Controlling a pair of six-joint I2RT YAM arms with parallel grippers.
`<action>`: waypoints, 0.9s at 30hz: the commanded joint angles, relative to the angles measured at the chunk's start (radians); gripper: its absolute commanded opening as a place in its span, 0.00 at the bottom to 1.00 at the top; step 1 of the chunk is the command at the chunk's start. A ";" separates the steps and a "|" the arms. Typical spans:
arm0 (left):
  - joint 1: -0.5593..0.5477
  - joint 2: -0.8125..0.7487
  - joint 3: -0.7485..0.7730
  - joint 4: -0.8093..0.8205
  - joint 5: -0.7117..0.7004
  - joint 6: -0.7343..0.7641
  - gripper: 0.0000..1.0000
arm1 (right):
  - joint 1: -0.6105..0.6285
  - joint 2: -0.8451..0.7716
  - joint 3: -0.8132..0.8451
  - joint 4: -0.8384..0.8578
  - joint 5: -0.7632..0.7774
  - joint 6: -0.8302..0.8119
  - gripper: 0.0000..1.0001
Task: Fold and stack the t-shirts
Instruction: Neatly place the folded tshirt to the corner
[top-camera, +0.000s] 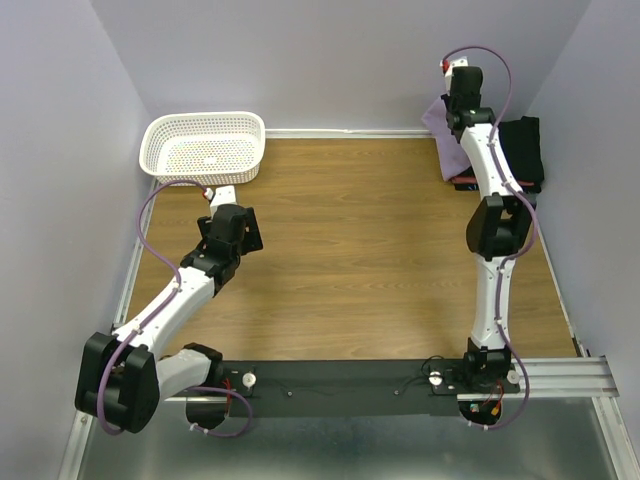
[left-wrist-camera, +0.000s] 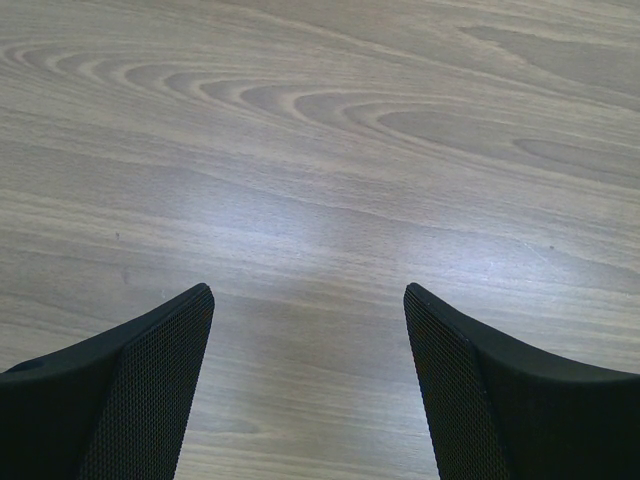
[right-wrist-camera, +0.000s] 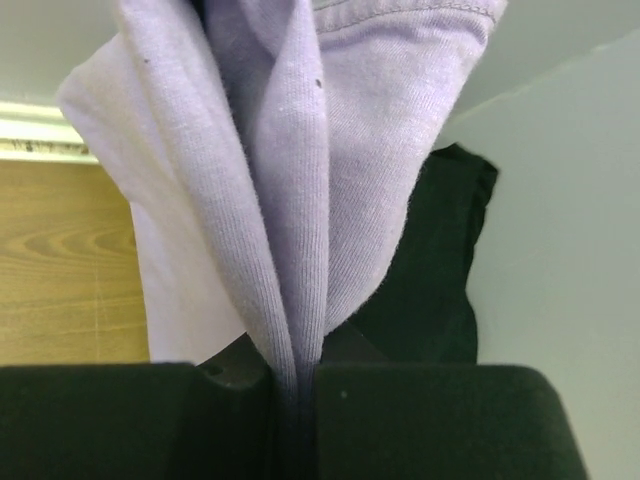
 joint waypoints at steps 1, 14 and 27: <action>0.002 0.003 0.005 0.024 -0.032 -0.005 0.85 | -0.006 -0.086 0.055 0.013 -0.012 0.002 0.01; 0.002 0.019 0.007 0.024 -0.020 -0.003 0.85 | -0.068 -0.077 0.016 0.039 0.001 -0.013 0.01; 0.002 0.048 0.007 0.025 -0.015 -0.008 0.85 | -0.111 0.058 -0.052 0.238 0.119 -0.165 0.06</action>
